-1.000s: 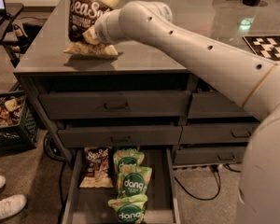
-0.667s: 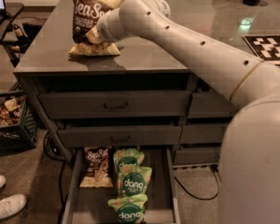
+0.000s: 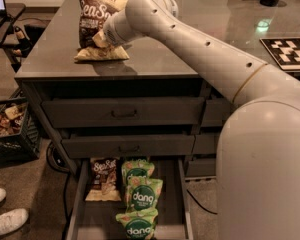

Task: Pick brown chip bag from bottom drawer and place on counter

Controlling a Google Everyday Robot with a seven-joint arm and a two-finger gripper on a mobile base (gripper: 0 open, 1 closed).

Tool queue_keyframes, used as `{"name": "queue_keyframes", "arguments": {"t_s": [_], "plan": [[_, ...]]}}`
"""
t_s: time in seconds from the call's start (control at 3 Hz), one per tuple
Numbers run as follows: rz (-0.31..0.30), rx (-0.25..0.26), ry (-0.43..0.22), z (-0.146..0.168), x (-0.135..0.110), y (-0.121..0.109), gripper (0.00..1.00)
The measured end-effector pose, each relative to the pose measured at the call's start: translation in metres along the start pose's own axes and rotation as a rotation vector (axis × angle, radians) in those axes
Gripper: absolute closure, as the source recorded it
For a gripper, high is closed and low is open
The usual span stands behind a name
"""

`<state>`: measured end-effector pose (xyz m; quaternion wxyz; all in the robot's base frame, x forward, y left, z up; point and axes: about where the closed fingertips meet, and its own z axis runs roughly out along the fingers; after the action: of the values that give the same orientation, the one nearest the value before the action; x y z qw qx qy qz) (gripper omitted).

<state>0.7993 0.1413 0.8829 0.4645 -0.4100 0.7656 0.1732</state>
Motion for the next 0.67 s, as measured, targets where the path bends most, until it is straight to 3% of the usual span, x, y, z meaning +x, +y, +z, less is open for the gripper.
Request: {"name": "queue_keyframes", "arguments": {"t_s": [0.67], "plan": [[0.0,0.0,0.0,0.0,0.0,0.0,0.36]]}}
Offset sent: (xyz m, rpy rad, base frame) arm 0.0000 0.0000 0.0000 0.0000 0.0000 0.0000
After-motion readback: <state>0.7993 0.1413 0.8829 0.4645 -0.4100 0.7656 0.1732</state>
